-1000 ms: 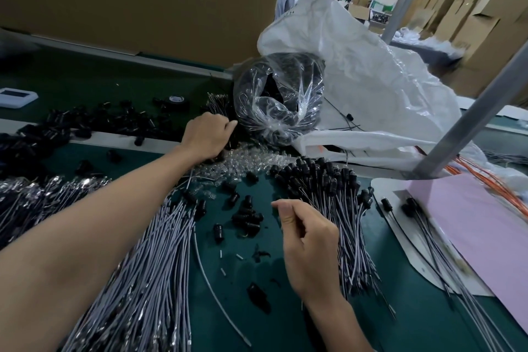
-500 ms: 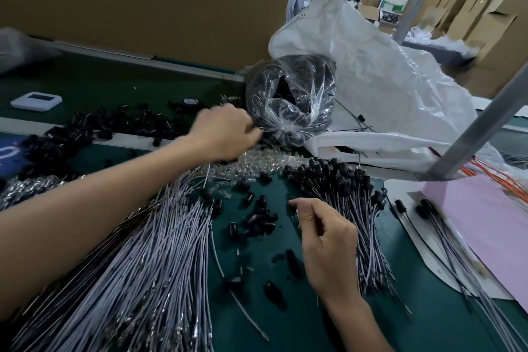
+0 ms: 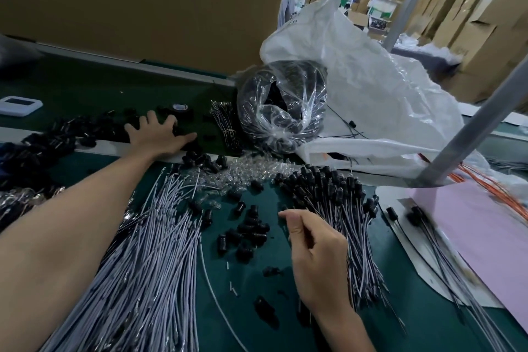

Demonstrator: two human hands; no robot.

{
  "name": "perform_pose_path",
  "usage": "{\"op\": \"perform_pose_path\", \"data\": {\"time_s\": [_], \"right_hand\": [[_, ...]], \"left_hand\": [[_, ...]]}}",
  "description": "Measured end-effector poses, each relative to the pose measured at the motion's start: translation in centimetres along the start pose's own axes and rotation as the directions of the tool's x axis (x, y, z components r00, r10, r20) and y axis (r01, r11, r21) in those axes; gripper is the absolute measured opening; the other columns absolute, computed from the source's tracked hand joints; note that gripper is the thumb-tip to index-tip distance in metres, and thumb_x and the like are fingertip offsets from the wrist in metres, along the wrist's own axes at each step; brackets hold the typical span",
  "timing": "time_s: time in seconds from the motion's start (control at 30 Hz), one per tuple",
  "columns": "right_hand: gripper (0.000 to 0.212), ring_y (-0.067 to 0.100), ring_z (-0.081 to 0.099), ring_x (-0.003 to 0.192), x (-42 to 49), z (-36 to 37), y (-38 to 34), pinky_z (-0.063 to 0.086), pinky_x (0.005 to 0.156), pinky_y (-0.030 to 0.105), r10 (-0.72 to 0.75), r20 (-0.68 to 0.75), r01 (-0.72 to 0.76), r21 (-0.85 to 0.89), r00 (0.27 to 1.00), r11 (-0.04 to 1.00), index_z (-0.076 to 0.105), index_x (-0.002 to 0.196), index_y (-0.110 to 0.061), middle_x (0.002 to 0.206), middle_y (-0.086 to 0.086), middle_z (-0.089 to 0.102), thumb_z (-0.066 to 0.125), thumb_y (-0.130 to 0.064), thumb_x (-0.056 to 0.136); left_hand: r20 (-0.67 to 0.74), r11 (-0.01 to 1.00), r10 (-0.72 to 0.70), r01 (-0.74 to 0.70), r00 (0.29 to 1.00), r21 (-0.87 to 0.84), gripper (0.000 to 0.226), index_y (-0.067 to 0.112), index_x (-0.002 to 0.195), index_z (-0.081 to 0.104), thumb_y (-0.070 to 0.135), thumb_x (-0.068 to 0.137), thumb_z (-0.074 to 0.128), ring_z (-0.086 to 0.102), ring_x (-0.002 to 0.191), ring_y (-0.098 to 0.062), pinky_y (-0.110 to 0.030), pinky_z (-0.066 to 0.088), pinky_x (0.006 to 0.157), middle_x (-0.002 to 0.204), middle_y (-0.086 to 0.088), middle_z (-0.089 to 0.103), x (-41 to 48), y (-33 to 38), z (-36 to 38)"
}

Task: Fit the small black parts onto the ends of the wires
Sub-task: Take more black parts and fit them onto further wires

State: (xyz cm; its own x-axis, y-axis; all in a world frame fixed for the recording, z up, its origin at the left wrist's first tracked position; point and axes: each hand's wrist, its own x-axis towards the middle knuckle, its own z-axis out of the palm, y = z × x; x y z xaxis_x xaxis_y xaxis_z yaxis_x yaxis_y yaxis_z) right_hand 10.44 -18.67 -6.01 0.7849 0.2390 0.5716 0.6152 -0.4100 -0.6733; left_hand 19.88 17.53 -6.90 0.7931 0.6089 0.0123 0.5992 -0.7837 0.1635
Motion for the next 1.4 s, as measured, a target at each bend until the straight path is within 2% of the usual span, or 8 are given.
{"op": "perform_pose_path", "data": {"time_s": [0.17,0.37,0.57,0.8,0.9,1.03,1.2,1.4], "right_hand": [[0.031,-0.002,0.063,0.082,-0.1,0.3,0.1,0.050,0.067,0.018,-0.018,0.018,0.018,-0.002,1.000,1.000,0.073,0.094,-0.018,0.081,-0.019,0.065,0.048,-0.034,0.099],[0.035,-0.002,0.063,0.082,-0.1,0.4,0.1,0.051,0.066,0.019,-0.005,0.025,0.005,-0.004,1.000,1.000,0.073,0.094,-0.018,0.082,-0.021,0.065,0.045,-0.038,0.098],[0.033,0.002,0.063,0.078,-0.1,0.2,0.4,0.051,0.064,0.023,0.012,0.036,-0.012,0.003,0.999,1.000,0.074,0.094,-0.017,0.082,-0.015,0.068,0.046,-0.035,0.098],[0.034,0.002,0.063,0.078,-0.1,0.2,0.3,0.051,0.065,0.022,0.006,0.048,-0.006,-0.014,0.999,1.000,0.073,0.094,-0.017,0.082,-0.015,0.069,0.045,-0.035,0.098],[0.035,0.002,0.063,0.077,-0.1,0.2,0.3,0.051,0.064,0.024,0.004,0.041,-0.003,-0.022,0.999,1.000,0.073,0.094,-0.018,0.081,-0.015,0.069,0.045,-0.037,0.098],[0.038,0.002,0.062,0.073,0.0,-0.1,0.2,0.049,0.060,0.022,0.005,0.035,-0.004,-0.018,0.999,1.000,0.073,0.093,-0.020,0.080,-0.017,0.067,0.043,-0.043,0.099],[0.032,0.001,0.063,0.080,0.0,0.0,0.2,0.050,0.065,0.019,-0.015,0.035,0.015,-0.016,0.999,1.000,0.074,0.095,-0.017,0.083,-0.016,0.068,0.047,-0.034,0.099],[0.027,-0.004,0.050,0.061,0.2,-0.2,-0.2,0.030,0.056,0.005,-0.064,0.008,0.064,-0.048,0.998,0.997,0.067,0.080,-0.012,0.062,-0.019,0.049,0.050,-0.021,0.099]], "left_hand": [[0.068,0.991,0.115,-0.109,0.991,-0.078,0.076,0.028,0.108,0.042,0.093,0.071,0.027,0.035,0.132,-0.035,-0.059,0.026,0.106,0.139,-0.015,0.036,-0.3,1.2,-0.2],[0.115,0.979,0.203,-0.202,0.972,-0.021,0.102,0.031,0.149,0.025,0.095,0.069,0.031,0.018,0.144,-0.035,-0.060,0.029,0.105,0.156,-0.009,0.022,-0.6,3.9,-0.1],[-0.011,0.968,0.251,-0.251,0.968,-0.024,0.060,0.029,0.133,0.057,0.067,0.088,0.050,0.050,0.124,-0.036,-0.042,0.043,0.091,0.140,-0.007,0.051,-0.1,4.6,0.6],[-0.157,0.951,0.307,-0.310,0.939,0.001,0.045,0.024,0.121,0.069,0.055,0.090,0.056,0.061,0.108,-0.037,-0.038,0.045,0.081,0.119,-0.012,0.067,-0.7,4.5,0.2],[-0.133,0.941,0.290,-0.308,0.948,-0.144,0.034,0.019,0.094,0.075,0.047,0.092,0.056,0.062,0.091,-0.036,-0.036,0.044,0.072,0.090,-0.010,0.066,-0.5,4.3,-0.2],[-0.149,0.892,0.231,-0.271,0.961,-0.363,0.049,0.014,0.049,0.045,0.037,0.091,0.055,0.055,0.056,-0.027,-0.031,0.037,0.054,0.054,-0.006,0.050,-1.1,4.7,-1.6],[-0.286,0.697,0.463,-0.544,0.839,-0.466,0.049,0.012,0.046,0.044,0.026,0.091,0.055,0.031,0.037,-0.016,-0.024,0.027,0.045,0.041,0.000,0.041,-6.7,8.8,-4.8],[-0.075,0.682,0.692,-0.684,0.718,-0.259,0.043,0.011,0.055,0.054,0.041,0.086,0.055,0.047,0.047,-0.018,-0.026,0.034,0.046,0.051,-0.001,0.052,-17.1,12.8,-3.7]]}}
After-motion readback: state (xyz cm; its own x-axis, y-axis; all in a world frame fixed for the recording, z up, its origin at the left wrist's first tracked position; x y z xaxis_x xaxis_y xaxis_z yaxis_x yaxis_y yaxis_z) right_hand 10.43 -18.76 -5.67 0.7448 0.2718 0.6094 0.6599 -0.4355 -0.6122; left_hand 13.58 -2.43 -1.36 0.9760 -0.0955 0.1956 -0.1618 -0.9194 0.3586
